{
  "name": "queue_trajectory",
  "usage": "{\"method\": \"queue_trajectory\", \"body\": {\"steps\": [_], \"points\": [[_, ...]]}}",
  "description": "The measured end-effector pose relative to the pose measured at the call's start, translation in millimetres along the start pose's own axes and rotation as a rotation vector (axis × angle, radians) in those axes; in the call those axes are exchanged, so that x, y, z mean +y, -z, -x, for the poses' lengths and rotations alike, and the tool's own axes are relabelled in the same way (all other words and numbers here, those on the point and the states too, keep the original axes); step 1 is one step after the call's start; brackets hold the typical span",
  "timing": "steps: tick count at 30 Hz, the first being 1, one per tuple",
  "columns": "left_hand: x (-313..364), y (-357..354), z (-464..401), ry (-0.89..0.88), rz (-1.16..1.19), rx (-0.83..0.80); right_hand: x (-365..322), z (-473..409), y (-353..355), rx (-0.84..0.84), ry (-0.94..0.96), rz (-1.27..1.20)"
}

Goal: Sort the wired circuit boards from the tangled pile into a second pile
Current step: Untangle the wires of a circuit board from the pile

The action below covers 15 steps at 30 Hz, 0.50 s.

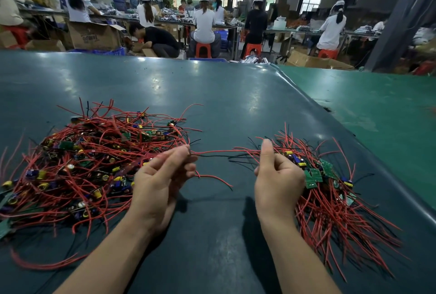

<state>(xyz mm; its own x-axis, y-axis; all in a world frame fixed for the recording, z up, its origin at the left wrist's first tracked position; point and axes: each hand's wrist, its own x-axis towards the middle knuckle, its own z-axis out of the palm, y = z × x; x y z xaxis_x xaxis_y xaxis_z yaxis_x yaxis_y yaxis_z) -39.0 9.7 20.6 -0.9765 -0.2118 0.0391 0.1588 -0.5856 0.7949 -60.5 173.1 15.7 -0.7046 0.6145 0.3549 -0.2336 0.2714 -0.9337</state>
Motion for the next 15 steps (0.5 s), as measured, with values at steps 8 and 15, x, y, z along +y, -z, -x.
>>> {"method": "queue_trajectory", "body": {"steps": [8, 15], "points": [[4.9, 0.1, -9.1, 0.013, 0.092, 0.031, -1.3, 1.6, -4.5, 0.005, -0.082, -0.194], [2.8, -4.4, 1.0, 0.138, -0.104, -0.112, -9.9, 15.7, -8.0, -0.725, -0.371, -0.398]]}}
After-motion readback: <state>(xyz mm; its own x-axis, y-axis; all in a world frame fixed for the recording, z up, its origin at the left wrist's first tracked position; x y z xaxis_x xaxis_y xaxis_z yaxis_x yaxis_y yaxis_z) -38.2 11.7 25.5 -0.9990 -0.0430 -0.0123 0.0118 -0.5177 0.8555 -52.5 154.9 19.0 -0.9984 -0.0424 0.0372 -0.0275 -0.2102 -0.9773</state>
